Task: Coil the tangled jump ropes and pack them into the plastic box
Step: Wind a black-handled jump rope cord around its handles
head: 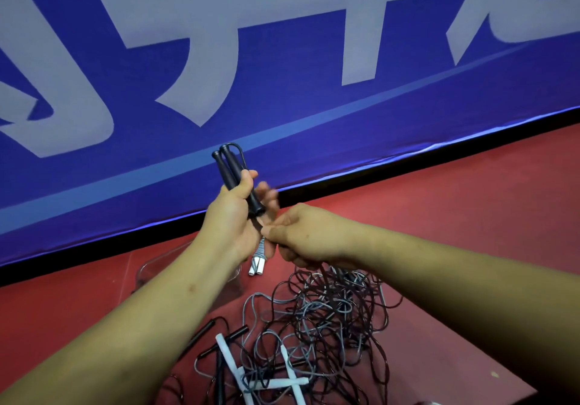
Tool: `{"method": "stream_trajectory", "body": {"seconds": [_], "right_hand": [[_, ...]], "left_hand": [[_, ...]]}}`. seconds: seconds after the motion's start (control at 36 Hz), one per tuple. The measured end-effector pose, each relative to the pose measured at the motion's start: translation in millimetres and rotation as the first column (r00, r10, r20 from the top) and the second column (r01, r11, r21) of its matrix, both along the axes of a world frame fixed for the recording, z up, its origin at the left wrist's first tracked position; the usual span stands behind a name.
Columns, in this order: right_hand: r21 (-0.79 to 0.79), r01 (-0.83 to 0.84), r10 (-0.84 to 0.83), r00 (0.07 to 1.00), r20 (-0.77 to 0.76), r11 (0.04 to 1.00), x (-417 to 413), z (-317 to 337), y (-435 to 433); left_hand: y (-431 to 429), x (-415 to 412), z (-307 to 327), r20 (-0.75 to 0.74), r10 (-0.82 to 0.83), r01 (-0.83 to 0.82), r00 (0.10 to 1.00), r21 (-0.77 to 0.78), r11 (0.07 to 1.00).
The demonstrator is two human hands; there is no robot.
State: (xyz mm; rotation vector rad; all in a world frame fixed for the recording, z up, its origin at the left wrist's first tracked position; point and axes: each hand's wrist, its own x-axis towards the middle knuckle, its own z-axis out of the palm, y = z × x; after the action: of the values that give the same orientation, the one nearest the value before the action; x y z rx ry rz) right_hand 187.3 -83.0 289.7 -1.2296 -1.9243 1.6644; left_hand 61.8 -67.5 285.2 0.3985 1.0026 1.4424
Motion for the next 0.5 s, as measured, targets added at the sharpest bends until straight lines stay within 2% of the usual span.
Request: {"method": "stream_trajectory", "body": {"seconds": [0.14,0.19,0.28,0.33,0.42,0.44,0.5], "right_hand": [[0.018,-0.058,0.058,0.998,0.028,0.998,9,12,2],[0.017,-0.09,0.089,0.995,0.052,0.996,15,15,4],[0.116,-0.084,0.067,0.987,0.146,0.99,24,21,9],[0.169,-0.104,0.072,0.98,0.184,0.98,31,23,13],[0.264,-0.151,0.078,0.96,0.268,0.953,40,28,19],[0.301,-0.168,0.074,0.951,0.3,0.939,43,29,21],[0.367,-0.186,0.053,0.937,0.344,0.911,47,31,26]], "left_hand": [[8,-11,-1,-0.302,0.049,-0.028,0.952,0.074,0.997],[10,-19,-3,-0.481,0.057,-0.014,0.875,0.092,0.996],[11,-28,-8,-0.714,0.037,0.013,0.699,0.065,0.998],[11,-31,-9,-0.773,-0.001,0.022,0.634,0.017,1.0],[8,-34,-10,-0.895,-0.061,0.067,0.441,-0.035,0.997],[7,-35,-10,-0.908,-0.094,0.092,0.408,-0.061,0.994],[7,-36,-10,-0.896,-0.2,0.154,0.397,-0.15,0.977]]}}
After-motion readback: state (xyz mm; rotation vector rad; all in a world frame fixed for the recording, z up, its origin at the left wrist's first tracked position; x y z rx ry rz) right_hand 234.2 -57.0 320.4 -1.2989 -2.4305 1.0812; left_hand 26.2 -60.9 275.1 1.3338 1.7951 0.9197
